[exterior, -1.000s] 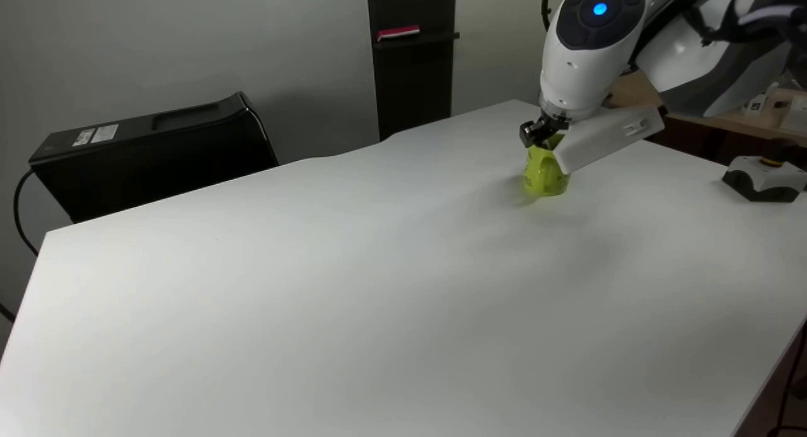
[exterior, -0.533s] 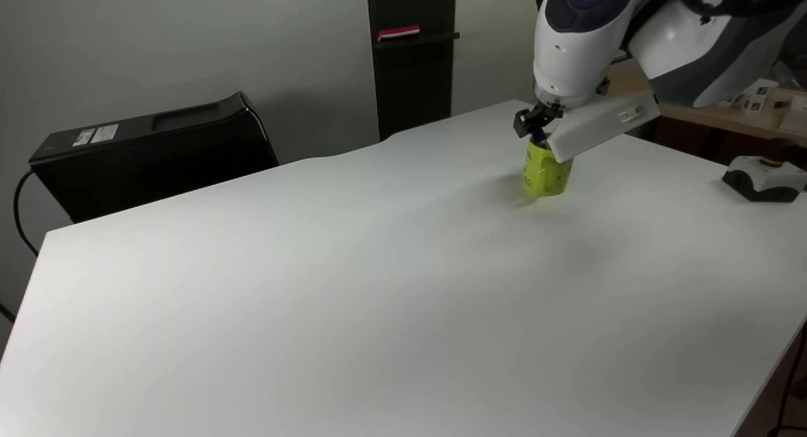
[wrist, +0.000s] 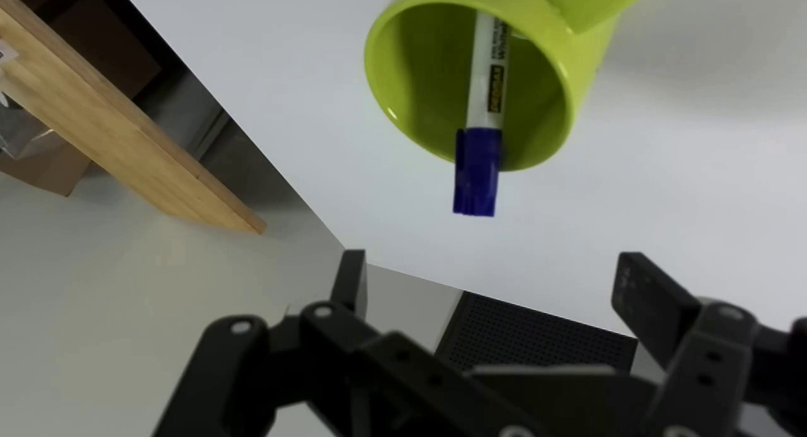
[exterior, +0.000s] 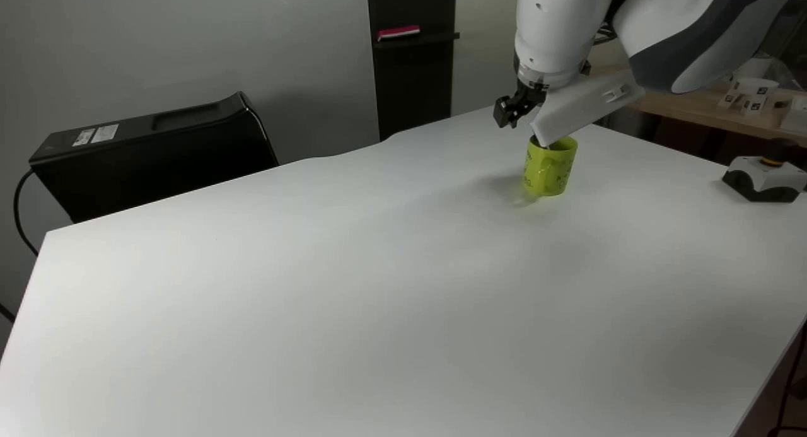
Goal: Pick the marker and put it in the cup
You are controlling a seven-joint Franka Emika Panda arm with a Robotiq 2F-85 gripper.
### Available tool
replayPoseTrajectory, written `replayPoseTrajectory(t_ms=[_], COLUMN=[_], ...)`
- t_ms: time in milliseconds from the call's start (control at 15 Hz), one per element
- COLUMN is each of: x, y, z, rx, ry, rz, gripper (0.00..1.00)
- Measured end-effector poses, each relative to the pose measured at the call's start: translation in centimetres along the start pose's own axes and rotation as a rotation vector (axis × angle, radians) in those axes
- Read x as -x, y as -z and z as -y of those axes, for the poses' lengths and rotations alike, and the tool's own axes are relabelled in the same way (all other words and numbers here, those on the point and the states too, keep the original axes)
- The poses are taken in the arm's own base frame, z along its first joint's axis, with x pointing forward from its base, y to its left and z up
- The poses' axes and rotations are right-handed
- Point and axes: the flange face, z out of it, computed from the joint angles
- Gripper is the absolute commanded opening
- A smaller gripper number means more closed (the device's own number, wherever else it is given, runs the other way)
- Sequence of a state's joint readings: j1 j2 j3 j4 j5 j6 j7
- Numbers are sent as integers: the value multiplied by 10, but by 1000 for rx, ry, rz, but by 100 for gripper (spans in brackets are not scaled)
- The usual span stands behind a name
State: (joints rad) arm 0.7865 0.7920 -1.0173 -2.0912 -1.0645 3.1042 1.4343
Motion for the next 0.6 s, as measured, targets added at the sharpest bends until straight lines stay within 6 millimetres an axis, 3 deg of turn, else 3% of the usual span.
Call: replayPoseTrajectory(t_ms=[600], x=[-11], y=[42], z=[41], rx=[-177], ry=[38], rz=[70], gripper=[100])
